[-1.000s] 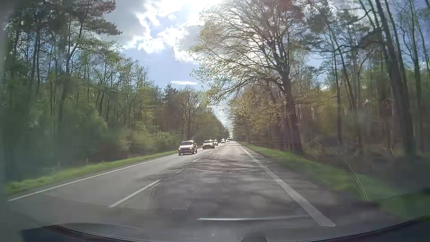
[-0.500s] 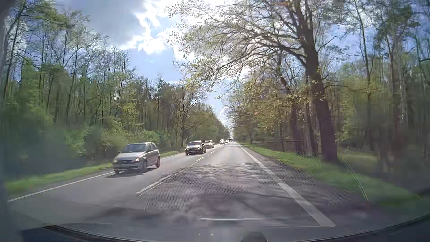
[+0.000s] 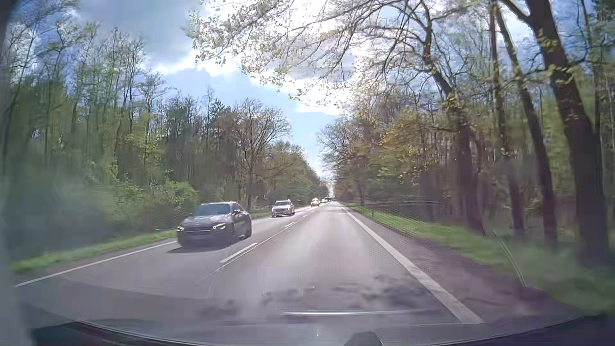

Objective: Follow the waypoints while adhering to traffic rules and regulations

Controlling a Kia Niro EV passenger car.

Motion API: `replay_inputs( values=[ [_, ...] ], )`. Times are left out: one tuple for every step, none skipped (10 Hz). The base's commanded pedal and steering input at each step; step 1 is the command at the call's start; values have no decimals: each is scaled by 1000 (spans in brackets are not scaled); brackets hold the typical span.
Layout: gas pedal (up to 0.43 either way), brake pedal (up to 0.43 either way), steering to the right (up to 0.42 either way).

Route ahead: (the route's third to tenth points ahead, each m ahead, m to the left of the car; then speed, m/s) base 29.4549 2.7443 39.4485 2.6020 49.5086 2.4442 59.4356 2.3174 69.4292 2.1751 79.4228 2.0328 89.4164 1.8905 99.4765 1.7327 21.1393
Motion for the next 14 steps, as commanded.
replay_inputs(
  values=[
    [130, 0, -2],
    [130, 0, -2],
    [130, 0, -2],
    [130, 0, -2],
    [130, 0, -2],
    [130, 0, -1],
    [130, 0, -2],
    [130, 0, -2],
    [130, 0, -2],
    [130, 0, -1],
    [130, 0, -2],
    [130, 0, -2],
    [130, 0, -1],
    [130, 0, -2]
  ],
)
